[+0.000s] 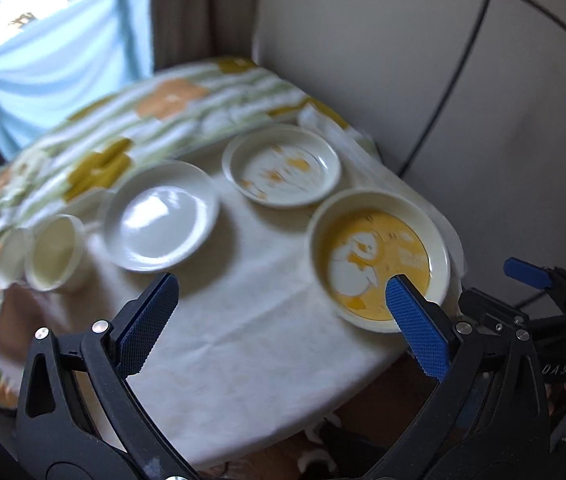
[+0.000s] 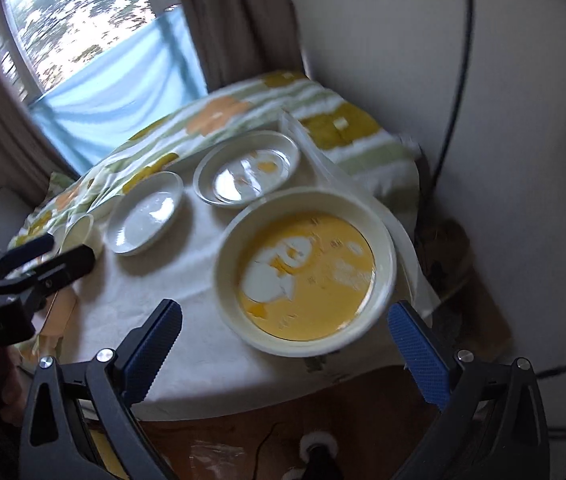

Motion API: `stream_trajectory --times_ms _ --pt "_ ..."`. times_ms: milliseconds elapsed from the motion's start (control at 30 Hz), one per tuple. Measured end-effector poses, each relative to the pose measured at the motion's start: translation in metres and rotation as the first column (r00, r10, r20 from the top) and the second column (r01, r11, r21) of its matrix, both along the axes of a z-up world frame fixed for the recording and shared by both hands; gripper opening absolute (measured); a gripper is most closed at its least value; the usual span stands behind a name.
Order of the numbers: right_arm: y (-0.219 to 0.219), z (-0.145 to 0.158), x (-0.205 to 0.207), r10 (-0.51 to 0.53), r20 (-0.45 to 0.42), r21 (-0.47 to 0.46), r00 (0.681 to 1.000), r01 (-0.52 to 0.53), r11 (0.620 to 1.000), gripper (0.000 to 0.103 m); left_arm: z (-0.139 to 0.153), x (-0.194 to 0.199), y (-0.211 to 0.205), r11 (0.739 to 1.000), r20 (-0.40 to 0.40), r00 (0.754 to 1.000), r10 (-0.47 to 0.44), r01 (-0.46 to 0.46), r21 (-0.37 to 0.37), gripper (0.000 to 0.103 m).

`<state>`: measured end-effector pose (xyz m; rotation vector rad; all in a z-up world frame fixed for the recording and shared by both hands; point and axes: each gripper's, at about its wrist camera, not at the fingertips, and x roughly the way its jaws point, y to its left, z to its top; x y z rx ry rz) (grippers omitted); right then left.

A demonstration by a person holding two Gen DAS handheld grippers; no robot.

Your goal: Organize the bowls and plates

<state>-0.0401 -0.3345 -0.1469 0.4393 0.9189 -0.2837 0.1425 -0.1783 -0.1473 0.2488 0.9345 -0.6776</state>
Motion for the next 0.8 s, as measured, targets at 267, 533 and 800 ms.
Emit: stream_trajectory --times_ms 267,533,800 --pt "-0.060 -0.065 0.004 -0.059 -0.051 0.218 0.997 0.069 0.974 0.070 -0.097 0.046 -0.065 0.993 -0.255 0.962 -0.099 0.114 0.045 0.086" --pt "-0.086 -0.087 0.025 -0.034 -0.059 0.274 0.998 0.049 0.961 0.050 -0.136 0.067 -0.085 0.991 -0.366 0.925 -0.100 0.127 0.050 0.053" --pt "-0.102 -0.102 0.032 -0.038 -0.088 0.300 0.995 0.063 0.952 0.021 -0.142 0.072 -0.089 0.988 -0.390 0.916 -0.094 0.134 0.076 0.021"
